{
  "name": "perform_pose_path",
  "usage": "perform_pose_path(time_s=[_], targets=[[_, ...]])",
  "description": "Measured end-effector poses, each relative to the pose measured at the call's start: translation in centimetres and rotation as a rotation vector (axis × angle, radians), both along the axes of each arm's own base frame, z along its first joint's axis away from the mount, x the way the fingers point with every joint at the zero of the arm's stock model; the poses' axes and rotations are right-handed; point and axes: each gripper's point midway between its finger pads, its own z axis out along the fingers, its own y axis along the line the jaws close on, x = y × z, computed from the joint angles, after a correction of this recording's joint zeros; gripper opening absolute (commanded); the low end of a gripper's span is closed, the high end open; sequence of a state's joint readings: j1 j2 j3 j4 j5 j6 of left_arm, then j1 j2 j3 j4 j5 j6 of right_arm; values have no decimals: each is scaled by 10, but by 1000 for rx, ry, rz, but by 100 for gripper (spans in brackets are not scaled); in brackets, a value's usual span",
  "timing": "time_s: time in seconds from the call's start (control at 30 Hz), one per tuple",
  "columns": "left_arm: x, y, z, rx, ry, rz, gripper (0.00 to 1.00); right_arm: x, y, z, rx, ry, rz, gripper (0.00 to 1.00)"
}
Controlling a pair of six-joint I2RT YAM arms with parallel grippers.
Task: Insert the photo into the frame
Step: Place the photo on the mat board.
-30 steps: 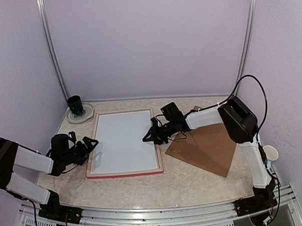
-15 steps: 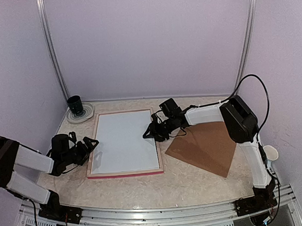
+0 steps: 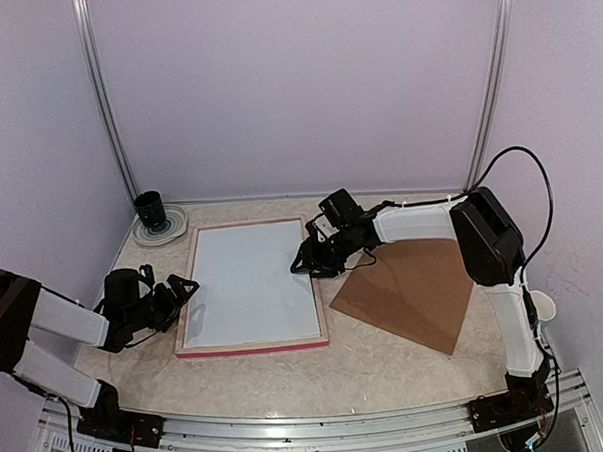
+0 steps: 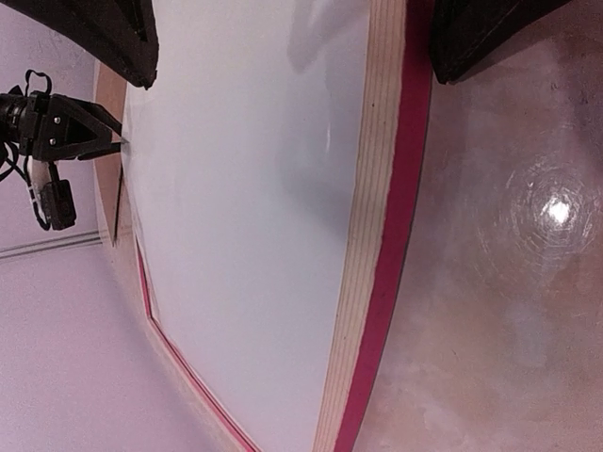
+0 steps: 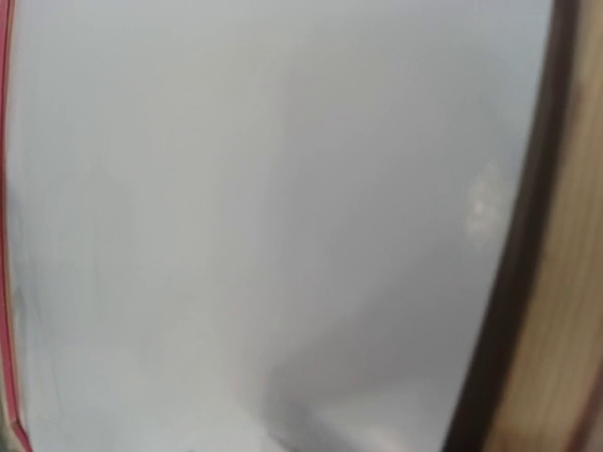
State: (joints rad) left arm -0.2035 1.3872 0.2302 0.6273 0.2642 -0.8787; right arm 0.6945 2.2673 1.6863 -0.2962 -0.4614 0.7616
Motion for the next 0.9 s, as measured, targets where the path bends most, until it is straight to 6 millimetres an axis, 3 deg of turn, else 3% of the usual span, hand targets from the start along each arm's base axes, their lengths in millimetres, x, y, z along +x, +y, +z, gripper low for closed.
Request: perform_pose_path(time_s=[0.33,0.6,0.9], targets=[[1,0,0,-5,-1,3,99,0,-8,13,-67,-64,13,60],[0,1,3,2,-3,9,99,4,-19,41,-109,-152,8,67],[6,-2,37,74,-92,14,99,2,-41,56,-132,-210,8,66]])
